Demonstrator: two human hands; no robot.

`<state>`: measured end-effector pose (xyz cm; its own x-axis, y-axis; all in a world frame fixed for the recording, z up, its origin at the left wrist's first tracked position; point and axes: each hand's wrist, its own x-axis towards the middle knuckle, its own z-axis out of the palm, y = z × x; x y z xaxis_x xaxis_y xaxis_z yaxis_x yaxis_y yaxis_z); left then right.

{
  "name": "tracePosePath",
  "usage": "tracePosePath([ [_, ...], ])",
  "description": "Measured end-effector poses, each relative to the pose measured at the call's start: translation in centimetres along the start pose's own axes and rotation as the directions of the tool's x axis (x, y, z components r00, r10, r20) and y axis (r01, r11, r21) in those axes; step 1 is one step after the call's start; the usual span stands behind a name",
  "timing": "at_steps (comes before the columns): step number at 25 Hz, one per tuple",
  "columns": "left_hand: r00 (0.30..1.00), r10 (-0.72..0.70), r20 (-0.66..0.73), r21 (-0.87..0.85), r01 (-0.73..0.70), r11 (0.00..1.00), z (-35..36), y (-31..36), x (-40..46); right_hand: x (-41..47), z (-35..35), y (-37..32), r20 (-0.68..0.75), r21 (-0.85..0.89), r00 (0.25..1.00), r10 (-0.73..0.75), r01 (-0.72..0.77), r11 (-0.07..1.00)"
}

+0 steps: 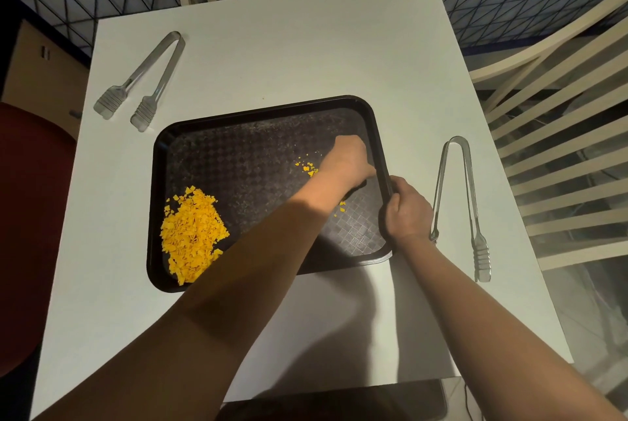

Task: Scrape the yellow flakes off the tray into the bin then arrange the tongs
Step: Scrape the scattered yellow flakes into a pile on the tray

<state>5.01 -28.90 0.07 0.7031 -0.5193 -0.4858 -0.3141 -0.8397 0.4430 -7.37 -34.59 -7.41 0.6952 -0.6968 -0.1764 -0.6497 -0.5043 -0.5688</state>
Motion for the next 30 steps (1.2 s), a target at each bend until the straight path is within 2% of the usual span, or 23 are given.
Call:
tracePosePath([
  [3,0.993,0.008,-0.116,-0.135,-0.023,0.991,0.4,-1.0,-0.2,-0.1,-0.1,0.0,0.001,0.006,1.000,-0.004,0.004,1.000],
  [6,0.995,0.005,-0.103,-0.246,-0.030,0.969,1.4,-1.9,-1.2,-0.2,-0.2,-0.2,-0.008,0.026,1.000,-0.013,0.013,1.000],
  [9,0.995,0.017,-0.100,-0.255,-0.042,0.966,2.6,-1.9,-1.3,-0.2,-0.2,-0.2,-0.016,0.030,1.000,-0.014,0.015,0.999],
  [15,0.931,-0.034,-0.364,-0.186,-0.037,0.982,3.9,-2.7,-0.9,-0.1,-0.1,-0.1,0.004,0.013,1.000,0.000,0.000,1.000],
  [17,0.928,0.043,-0.369,-0.159,-0.109,0.981,5.0,-2.6,-1.7,-0.1,-0.2,-0.1,0.006,0.014,1.000,0.001,-0.002,1.000],
  [20,0.944,0.132,-0.303,-0.101,-0.170,0.980,6.2,-2.4,-2.1,-0.2,-0.2,-0.3,-0.004,0.003,1.000,-0.003,0.003,1.000],
  [24,0.955,0.123,-0.269,-0.068,-0.146,0.987,5.2,-2.1,-0.6,-0.1,-0.2,-0.1,-0.005,-0.010,1.000,0.000,0.000,1.000],
  [27,0.947,0.077,-0.312,-0.132,-0.124,0.984,4.5,-2.5,0.1,-0.1,-0.1,-0.1,0.002,-0.011,1.000,0.004,-0.004,1.000],
  [30,0.932,0.103,-0.347,-0.178,-0.173,0.969,5.1,-3.2,-0.7,-0.1,-0.1,-0.1,-0.002,-0.010,1.000,-0.002,0.002,1.000],
])
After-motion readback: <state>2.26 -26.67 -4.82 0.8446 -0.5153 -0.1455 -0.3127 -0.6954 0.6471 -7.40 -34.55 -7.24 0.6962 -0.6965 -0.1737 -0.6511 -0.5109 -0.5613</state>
